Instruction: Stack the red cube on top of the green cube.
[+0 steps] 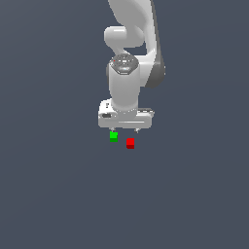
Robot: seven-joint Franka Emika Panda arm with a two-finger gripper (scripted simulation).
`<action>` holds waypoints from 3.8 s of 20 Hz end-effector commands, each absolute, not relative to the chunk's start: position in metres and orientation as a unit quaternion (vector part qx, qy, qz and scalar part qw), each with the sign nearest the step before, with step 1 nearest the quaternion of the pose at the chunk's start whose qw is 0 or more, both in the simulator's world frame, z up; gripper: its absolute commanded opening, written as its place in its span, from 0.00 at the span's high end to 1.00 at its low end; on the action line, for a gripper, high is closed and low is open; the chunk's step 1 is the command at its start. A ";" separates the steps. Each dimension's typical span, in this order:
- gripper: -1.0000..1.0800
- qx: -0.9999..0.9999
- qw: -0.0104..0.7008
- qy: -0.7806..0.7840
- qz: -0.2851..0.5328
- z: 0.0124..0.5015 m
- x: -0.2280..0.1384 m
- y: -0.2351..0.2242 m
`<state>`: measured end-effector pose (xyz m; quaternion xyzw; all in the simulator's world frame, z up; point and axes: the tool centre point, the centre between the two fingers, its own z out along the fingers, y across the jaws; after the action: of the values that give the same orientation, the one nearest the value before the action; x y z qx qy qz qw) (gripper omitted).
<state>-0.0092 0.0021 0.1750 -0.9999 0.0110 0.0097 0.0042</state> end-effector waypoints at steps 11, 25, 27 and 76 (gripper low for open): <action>0.04 -1.000 0.003 0.020 0.007 0.151 -0.017 0.009; 0.04 -0.999 0.000 0.047 0.001 0.077 -0.035 0.030; 0.04 -0.999 0.000 0.049 0.000 0.073 -0.036 0.031; 1.00 -0.999 0.000 0.049 0.000 0.088 -0.037 0.032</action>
<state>-0.0368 0.0315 0.0778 -0.9988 0.0495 0.0003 0.0000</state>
